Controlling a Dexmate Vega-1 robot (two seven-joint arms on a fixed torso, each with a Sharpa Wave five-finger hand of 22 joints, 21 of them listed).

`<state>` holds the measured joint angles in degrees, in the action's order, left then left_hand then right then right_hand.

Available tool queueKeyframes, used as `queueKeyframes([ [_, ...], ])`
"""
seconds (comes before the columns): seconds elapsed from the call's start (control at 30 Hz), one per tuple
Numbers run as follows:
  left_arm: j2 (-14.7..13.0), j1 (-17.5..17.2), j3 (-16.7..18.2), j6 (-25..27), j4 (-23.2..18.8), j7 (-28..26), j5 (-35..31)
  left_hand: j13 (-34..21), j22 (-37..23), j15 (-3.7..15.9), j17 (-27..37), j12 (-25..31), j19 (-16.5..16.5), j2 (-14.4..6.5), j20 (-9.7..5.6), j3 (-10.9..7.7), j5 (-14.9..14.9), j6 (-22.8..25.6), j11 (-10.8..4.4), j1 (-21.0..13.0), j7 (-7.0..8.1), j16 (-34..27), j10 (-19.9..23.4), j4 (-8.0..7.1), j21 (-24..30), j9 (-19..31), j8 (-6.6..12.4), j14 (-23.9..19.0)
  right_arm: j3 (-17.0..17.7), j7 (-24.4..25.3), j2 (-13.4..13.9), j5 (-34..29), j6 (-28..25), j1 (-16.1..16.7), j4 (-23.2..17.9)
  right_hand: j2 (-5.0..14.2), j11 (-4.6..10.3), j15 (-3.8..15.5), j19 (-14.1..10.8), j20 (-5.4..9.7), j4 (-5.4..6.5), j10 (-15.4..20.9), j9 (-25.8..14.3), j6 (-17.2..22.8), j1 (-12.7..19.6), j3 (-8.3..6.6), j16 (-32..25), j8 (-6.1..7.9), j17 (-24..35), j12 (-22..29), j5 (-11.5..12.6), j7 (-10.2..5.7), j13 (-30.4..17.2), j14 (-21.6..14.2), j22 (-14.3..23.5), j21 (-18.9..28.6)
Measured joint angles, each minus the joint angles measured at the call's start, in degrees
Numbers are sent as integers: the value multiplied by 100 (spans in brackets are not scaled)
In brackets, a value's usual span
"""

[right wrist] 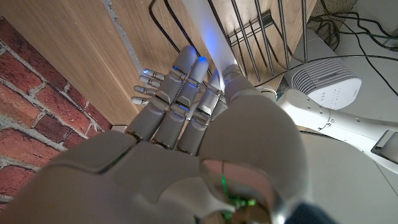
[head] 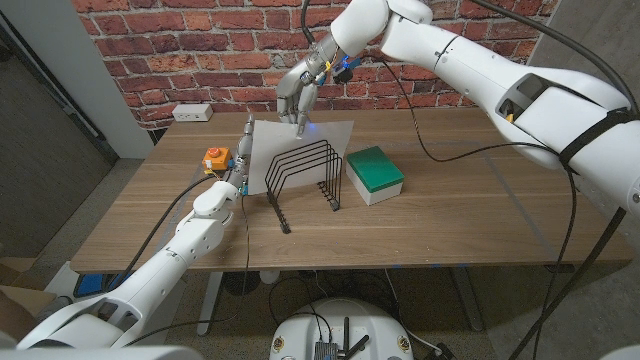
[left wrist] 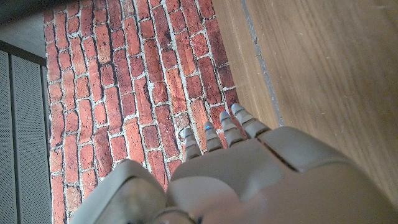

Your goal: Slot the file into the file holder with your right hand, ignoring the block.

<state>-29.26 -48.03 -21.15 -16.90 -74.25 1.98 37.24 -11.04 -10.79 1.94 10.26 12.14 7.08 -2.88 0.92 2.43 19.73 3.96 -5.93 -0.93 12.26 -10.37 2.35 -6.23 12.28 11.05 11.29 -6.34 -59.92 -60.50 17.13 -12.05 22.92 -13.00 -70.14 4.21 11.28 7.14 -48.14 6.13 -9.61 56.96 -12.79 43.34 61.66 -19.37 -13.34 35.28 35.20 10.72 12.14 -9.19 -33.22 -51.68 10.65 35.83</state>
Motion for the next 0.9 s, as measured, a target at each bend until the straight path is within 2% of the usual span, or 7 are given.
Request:
queueKeyframes([
  [0.33, -1, 0, 0, 1, 0, 4, 0, 0, 0, 0, 0, 0, 0, 0, 0, 0, 0, 0, 0, 0, 0, 0, 0, 0, 0, 0, 0, 0, 34, 42, 96, -55, -88, 57, -202, -251, -77, -72, 158, -57, 79, -536, 29, -493, -191, 195, 25, -228, 7, -77, 10, 82, 58, 206, -27, 0],
  [0.57, -1, 1, 0, 2, 0, 4, 0, 0, 0, 0, 0, 0, 0, 0, 0, 0, 0, 0, 0, 0, 0, 0, 0, 0, 0, 0, 0, 0, 53, 65, 134, -96, -151, 78, -285, -367, -214, -141, 253, -91, 114, -941, 56, -858, -309, 343, 25, -431, 53, -77, 10, 143, 111, 475, -26, -45],
  [0.73, -1, 2, 0, 3, 0, 4, 0, 0, 0, 0, 0, 0, 0, 0, 0, 0, 0, 0, 0, 0, 0, 0, 0, 0, 0, 0, 0, 0, 84, 79, 198, -122, -190, 114, -424, -414, -315, -222, 311, -126, 156, -1305, 82, -1187, -446, 453, 25, -634, 106, -77, 10, 182, 176, 743, -26, -79],
  [0.9, -1, 1, 0, 4, 0, 3, 0, 0, 0, 0, 0, 0, 0, 0, 0, 0, 0, 0, 0, 0, 0, 0, 0, 0, 0, 0, 0, 0, 116, 91, 259, -148, -235, 150, -559, -440, -443, -311, 453, -140, 208, -1746, 109, -1526, -674, 594, 68, -873, 146, -77, -35, 235, 258, 1178, -53, -155],
])
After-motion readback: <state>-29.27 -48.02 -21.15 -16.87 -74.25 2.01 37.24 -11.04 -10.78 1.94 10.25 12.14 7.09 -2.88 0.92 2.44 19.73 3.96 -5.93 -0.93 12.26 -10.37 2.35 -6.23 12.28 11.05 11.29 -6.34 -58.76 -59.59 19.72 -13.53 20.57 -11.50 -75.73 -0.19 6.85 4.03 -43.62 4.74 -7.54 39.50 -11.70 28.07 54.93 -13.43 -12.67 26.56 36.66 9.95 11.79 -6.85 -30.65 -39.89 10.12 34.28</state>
